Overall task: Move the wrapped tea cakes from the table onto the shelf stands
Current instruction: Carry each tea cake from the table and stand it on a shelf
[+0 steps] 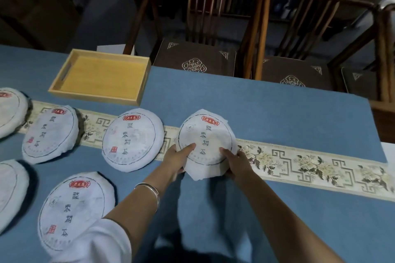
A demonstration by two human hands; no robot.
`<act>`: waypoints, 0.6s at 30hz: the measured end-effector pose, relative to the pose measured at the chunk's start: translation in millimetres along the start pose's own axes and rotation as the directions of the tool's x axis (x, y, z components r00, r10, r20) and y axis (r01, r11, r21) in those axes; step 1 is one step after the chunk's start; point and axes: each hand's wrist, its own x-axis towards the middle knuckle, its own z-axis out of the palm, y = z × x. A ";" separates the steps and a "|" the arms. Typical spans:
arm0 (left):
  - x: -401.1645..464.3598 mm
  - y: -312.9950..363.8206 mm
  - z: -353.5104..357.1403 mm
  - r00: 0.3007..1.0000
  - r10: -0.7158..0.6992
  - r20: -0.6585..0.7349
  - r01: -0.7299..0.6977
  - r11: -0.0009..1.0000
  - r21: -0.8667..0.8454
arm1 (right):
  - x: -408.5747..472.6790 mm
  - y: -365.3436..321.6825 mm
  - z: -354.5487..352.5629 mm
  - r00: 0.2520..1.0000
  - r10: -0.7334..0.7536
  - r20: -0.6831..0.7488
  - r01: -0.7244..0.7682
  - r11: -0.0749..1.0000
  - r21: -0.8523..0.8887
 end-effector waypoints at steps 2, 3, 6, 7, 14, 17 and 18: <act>-3.0 -3.0 -3.2 1.000 0.023 0.021 -0.023 0.999 -0.023 | -4.7 6.6 -3.7 0.997 0.013 0.074 -0.022 0.992 0.124; -4.8 -4.0 -5.4 0.999 0.035 0.041 -0.033 0.999 -0.036 | -8.2 10.3 -6.0 0.993 0.006 0.114 -0.029 0.978 0.206; -18.5 -3.1 -12.9 0.984 0.074 0.165 -0.065 0.996 -0.055 | -25.6 22.4 -16.0 0.969 -0.058 0.240 -0.044 0.916 0.400; -25.5 -2.0 -14.9 0.971 0.093 0.220 -0.086 0.995 -0.042 | -32.9 26.4 -20.2 0.961 -0.082 0.263 -0.040 0.903 0.428; -71.5 -4.8 -18.4 0.888 0.194 0.416 -0.146 0.979 -0.143 | -86.2 27.2 -35.4 0.881 -0.323 0.345 0.113 0.853 0.510; -91.4 -4.5 -21.2 0.866 0.215 0.451 -0.136 0.970 -0.200 | -108.6 17.1 -33.3 0.848 -0.347 0.401 0.075 0.827 0.557; -97.8 -4.9 -22.5 0.857 0.220 0.466 -0.129 0.967 -0.219 | -115.0 14.6 -33.1 0.842 -0.351 0.409 0.067 0.821 0.567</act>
